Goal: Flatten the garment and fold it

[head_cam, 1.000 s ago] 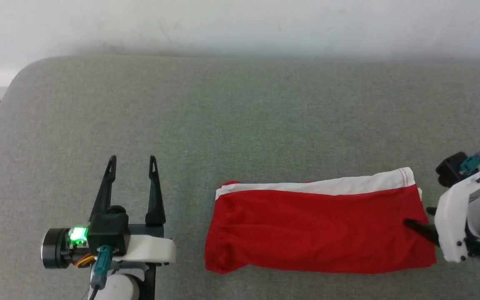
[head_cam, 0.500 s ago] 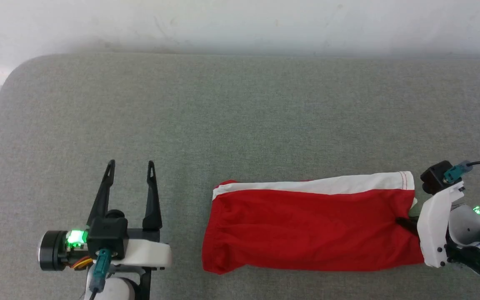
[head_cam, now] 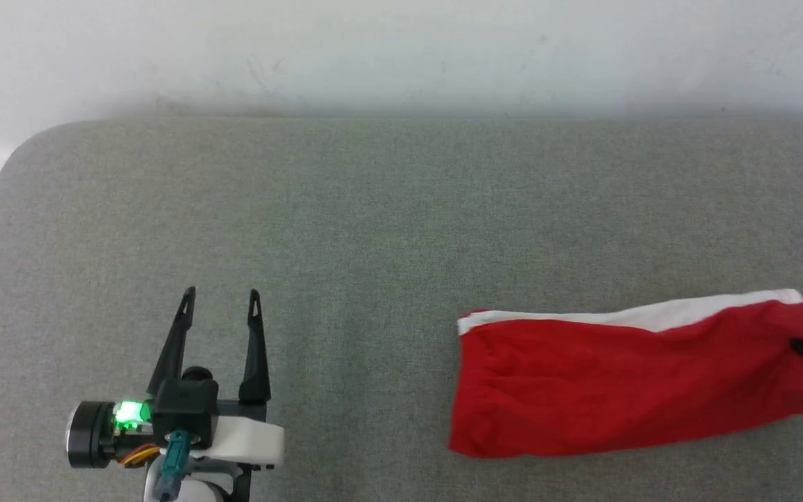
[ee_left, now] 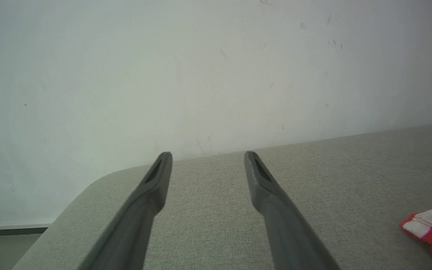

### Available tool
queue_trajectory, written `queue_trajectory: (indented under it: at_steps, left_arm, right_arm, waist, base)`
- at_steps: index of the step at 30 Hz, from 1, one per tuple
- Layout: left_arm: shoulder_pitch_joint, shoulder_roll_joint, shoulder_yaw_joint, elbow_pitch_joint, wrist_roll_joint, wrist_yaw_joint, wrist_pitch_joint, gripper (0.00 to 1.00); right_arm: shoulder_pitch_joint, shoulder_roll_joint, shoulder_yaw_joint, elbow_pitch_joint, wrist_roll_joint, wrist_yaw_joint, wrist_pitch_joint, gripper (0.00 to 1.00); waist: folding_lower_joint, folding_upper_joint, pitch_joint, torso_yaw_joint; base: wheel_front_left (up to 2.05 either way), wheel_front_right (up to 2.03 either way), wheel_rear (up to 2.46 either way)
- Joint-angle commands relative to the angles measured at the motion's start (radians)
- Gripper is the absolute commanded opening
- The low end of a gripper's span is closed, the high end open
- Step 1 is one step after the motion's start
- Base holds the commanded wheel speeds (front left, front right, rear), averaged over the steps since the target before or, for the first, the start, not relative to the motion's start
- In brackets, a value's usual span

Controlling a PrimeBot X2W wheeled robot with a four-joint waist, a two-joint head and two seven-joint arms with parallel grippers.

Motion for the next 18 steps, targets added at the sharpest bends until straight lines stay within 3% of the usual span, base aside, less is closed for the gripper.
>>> queue_trajectory:
  at_steps: [1, 8, 18]
  left_arm:
    - [0.019, -0.004, 0.003, 0.003, 0.010, -0.004, -0.005, 1.00]
    - [0.027, -0.003, -0.006, 0.009, 0.025, -0.011, -0.005, 1.00]
    - [0.007, -0.016, -0.021, 0.019, 0.025, -0.016, -0.005, 1.00]
  right_arm:
    - [0.020, -0.010, -0.012, -0.008, 0.004, -0.001, 0.004, 0.00]
    - [0.079, -0.066, -0.045, -0.166, -0.029, -0.001, 0.027, 0.00]
    - [0.071, 0.026, 0.008, -0.553, -0.090, -0.001, 0.137, 0.00]
  waist:
    - [0.0000, 0.0000, -0.002, -0.001]
    - [0.0000, 0.0000, -0.005, -0.001]
    - [0.0000, 0.0000, 0.014, 0.030]
  base:
    - [0.00, 0.00, 0.00]
    - [0.00, 0.00, 0.00]
    - [0.00, 0.00, 0.00]
